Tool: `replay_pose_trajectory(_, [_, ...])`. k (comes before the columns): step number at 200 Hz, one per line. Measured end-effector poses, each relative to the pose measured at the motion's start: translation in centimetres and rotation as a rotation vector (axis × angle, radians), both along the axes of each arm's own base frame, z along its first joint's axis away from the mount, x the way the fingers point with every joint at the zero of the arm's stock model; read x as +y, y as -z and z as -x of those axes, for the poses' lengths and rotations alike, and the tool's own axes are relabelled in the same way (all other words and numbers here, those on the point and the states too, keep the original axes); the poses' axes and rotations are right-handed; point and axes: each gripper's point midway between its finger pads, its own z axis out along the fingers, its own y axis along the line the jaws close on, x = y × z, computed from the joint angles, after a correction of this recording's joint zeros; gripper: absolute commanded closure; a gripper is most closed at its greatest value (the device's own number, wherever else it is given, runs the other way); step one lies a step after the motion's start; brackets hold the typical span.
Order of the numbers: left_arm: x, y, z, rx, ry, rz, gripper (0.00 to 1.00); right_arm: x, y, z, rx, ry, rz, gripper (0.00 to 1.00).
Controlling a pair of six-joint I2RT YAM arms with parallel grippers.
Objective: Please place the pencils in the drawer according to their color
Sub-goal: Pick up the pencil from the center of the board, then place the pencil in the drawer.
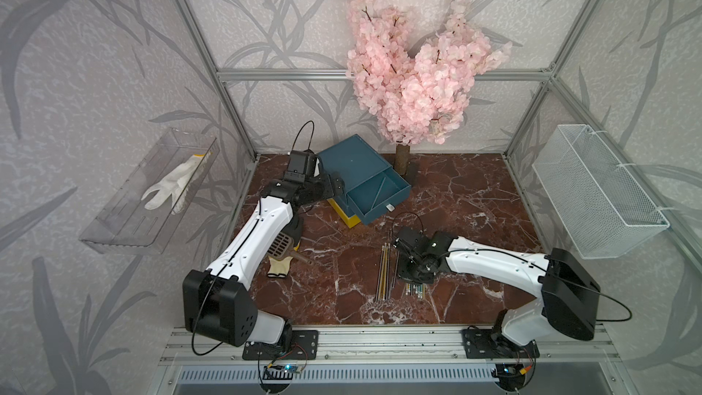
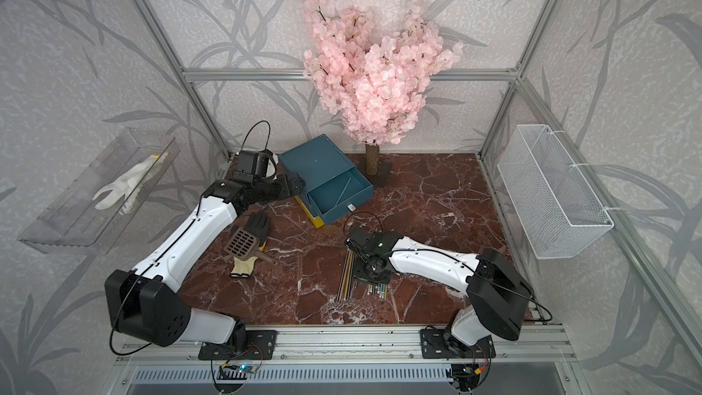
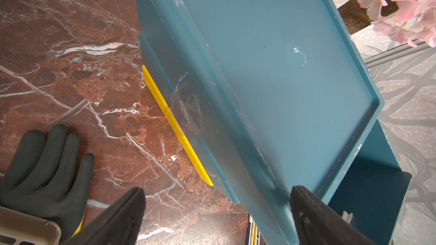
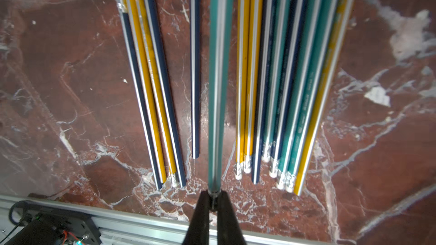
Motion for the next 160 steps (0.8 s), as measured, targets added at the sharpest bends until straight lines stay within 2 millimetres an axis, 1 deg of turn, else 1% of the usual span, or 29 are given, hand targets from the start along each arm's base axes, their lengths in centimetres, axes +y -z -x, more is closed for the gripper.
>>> replay_pose_trajectory(20, [0.0, -0.1, -0.3, 0.002, -0.003, -0.003, 0.0, -0.5, -1.9, -0.1, -0.034, 0.017, -0.038, 1.0])
replay_pose_trajectory(48, [0.0, -1.0, -1.1, -0.011, -0.011, -0.01, 0.0, -1.5, -5.0, -0.6, -0.092, 0.047, -0.095, 1.0])
replay_pose_trajectory(66, [0.1, -1.7, -1.6, -0.023, -0.017, -0.015, 0.0, -2.3, -7.3, -1.4, -0.132, 0.076, -0.128, 1.0])
replay_pose_trajectory(82, [0.0, -2.2, -2.0, -0.034, -0.019, -0.016, 0.0, -2.4, -9.8, -2.5, -0.17, 0.085, -0.159, 1.0])
replay_pose_trajectory(111, [0.0, -2.6, -2.4, -0.043, -0.022, -0.018, 0.0, -1.1, -14.9, -4.9, -0.262, 0.071, -0.234, 1.0])
replay_pose_trajectory(123, [0.0, -2.6, -2.4, -0.041, -0.022, -0.018, 0.0, -0.4, -16.5, -5.8, -0.29, 0.063, -0.264, 1.0])
replay_pose_trajectory(142, [0.0, -2.4, -2.5, -0.038, -0.024, -0.021, 0.0, 0.9, -17.8, -7.0, -0.305, 0.05, -0.297, 1.0])
replay_pose_trajectory(160, [0.1, -2.3, -2.4, -0.035, -0.023, -0.024, 0.0, 2.4, -17.8, -8.2, -0.3, 0.043, -0.318, 1.0])
